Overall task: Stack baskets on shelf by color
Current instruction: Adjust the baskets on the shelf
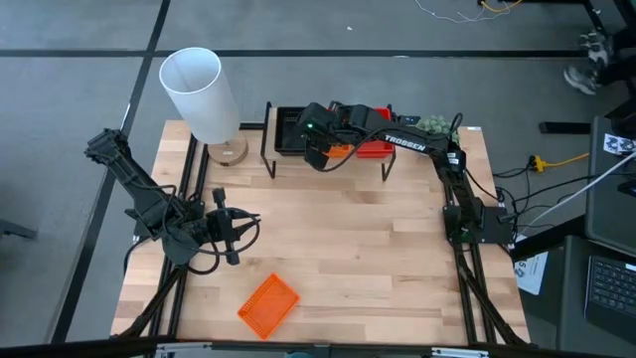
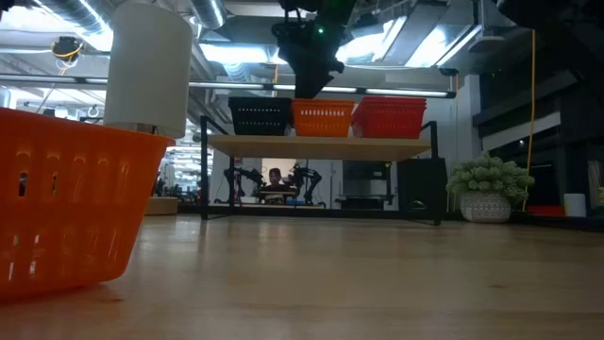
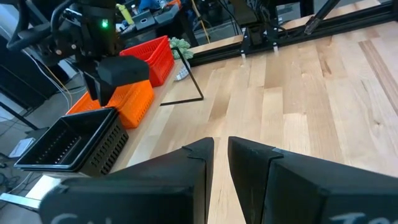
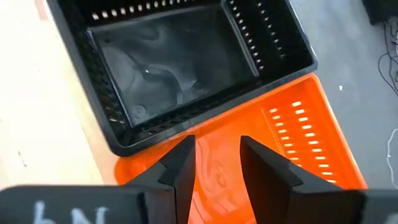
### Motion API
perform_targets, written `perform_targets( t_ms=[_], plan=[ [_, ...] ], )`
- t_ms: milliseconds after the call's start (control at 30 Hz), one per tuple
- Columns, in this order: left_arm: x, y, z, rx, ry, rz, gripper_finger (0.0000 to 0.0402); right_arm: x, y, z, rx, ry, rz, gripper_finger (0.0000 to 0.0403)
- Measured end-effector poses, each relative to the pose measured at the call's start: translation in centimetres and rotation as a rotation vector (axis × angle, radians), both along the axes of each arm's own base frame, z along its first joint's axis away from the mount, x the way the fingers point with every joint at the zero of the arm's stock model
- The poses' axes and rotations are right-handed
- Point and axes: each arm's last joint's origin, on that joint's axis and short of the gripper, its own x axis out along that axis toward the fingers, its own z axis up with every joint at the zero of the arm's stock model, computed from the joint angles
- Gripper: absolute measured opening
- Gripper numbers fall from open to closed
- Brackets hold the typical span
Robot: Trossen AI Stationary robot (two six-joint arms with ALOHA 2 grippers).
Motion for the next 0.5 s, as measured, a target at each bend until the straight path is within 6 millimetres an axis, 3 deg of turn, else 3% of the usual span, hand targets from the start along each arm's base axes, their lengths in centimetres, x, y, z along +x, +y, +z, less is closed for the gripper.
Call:
perform_targets(
  t_ms=[233, 500],
  plan=[
    [0.0, 0.0, 0.0, 0.001, 0.001, 0.0, 0.0041, 0.0, -0.2, 0.1, -0.06, 0.018, -0.015, 0.0126],
    [0.0, 0.0, 0.0, 0.001, 0.001, 0.0, 0.0041, 2.0, 0.1, 1.4, -0.045, -0.214, 0.145, 0.0126]
  ],
)
